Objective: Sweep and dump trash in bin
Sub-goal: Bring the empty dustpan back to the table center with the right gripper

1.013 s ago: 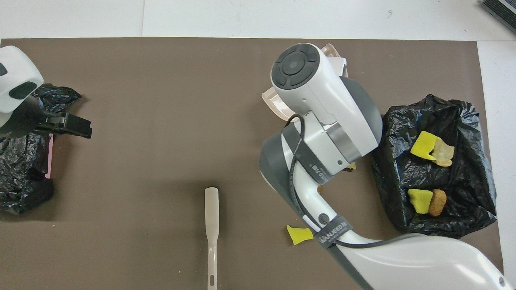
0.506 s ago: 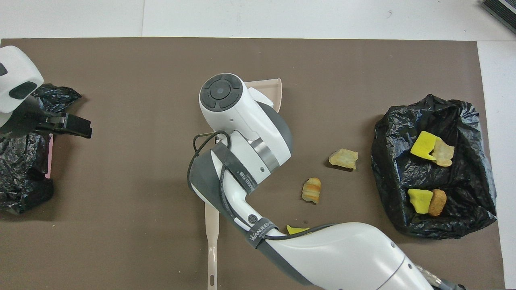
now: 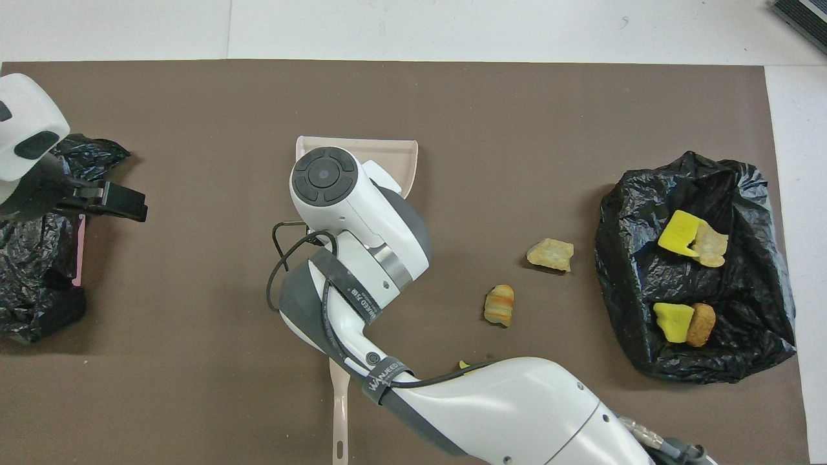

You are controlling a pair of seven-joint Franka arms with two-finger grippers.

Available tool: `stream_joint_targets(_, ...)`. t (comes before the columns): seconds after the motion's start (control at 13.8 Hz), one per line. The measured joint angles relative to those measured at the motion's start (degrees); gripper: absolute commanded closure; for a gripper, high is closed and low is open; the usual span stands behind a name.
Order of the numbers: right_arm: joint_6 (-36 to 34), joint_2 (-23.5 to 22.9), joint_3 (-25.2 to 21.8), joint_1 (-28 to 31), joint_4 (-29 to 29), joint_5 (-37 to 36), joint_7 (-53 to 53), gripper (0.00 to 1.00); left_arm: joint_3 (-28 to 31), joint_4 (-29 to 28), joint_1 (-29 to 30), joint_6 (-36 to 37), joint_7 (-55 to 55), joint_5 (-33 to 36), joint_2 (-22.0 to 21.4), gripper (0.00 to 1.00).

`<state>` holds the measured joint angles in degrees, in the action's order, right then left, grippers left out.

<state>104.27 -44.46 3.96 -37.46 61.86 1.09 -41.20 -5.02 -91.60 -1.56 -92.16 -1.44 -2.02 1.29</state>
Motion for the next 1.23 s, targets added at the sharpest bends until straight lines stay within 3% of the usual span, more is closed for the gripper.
stream_joint_targets(0.07, 0.0, 0.0, 0.0, -0.2, 0.0, 0.0, 0.0, 0.77, 0.0, 0.0, 0.0, 0.0, 0.0, 0.0, 0.0, 0.0)
stream_joint_targets(0.22, -0.1, -0.3, 0.0, -0.5, 0.0, 0.0, 0.0, 0.52, 0.0, 0.0, 0.0, 0.0, 0.0, 0.0, 0.0, 0.0)
stream_joint_targets(0.65, -0.1, -0.3, 0.0, -0.6, -0.3, 0.0, 0.0, 0.34, 0.2, 0.1, 2.3, -1.4, -0.6, 0.2, -0.1, 0.0)
stream_joint_targets(0.8, 0.0, 1.0, 0.0, -0.5, -0.8, 0.0, 0.0, 0.19, -0.3, -0.2, 2.3, -3.1, -0.6, 0.2, -0.1, 0.0)
stream_joint_targets(1.01, -1.7, 7.5, 0.1, -0.7, 3.1, 0.0, -1.2, 0.1, -1.0, -1.3, 2.2, -6.1, -0.6, 0.2, 0.7, 0.0)
stream_joint_targets(1.23, -1.9, 16.0, 0.5, -3.1, 13.8, 0.1, -3.7, 0.05, -1.5, -2.4, 1.0, -9.4, -0.6, 0.1, 3.4, 0.0)
